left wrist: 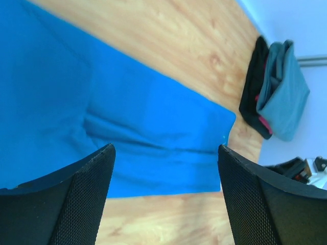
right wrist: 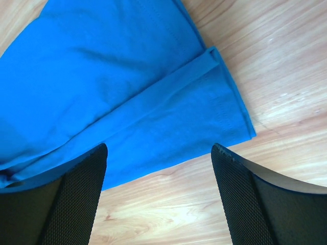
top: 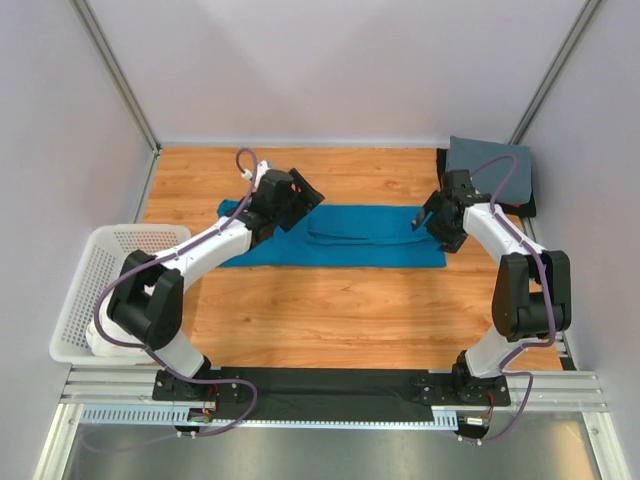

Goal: Fold and stack the t-shirts
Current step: Fold the tshirt

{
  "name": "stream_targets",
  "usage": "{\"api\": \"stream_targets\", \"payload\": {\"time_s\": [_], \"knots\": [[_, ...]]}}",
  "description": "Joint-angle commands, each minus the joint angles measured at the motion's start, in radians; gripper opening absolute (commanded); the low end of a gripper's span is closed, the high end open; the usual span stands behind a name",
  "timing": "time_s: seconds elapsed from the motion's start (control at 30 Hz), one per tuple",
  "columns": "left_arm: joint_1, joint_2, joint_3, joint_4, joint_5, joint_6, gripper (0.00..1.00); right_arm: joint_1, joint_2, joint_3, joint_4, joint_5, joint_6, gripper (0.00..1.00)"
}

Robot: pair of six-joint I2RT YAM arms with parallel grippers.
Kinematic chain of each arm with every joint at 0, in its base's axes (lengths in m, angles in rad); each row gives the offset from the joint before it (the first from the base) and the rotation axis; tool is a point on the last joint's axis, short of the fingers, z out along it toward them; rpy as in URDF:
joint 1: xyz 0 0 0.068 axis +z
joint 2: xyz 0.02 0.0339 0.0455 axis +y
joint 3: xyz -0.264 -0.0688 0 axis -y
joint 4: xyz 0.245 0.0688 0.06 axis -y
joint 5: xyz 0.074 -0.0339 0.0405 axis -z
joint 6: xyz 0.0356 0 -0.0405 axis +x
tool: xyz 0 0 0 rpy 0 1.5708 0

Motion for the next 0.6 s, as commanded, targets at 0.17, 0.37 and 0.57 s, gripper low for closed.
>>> {"api": "stream_targets", "payload": {"time_s": [0.17,0.37,0.57], "knots": [[-0.056,0.037,-0.139,0.028,-0.087,-0.281,0.88,0.006,-0.018,-0.040,0.134,-0.028,0.074,0.84],[-0.062,0.096,-0.112,0.067,-0.104,-0.324,0.88,0.001,0.019,-0.018,0.149,-0.035,0.078,0.84],[-0.064,0.160,-0.067,0.042,-0.072,-0.357,0.88,-0.011,0.037,-0.021,0.148,-0.070,0.075,0.83]]}}
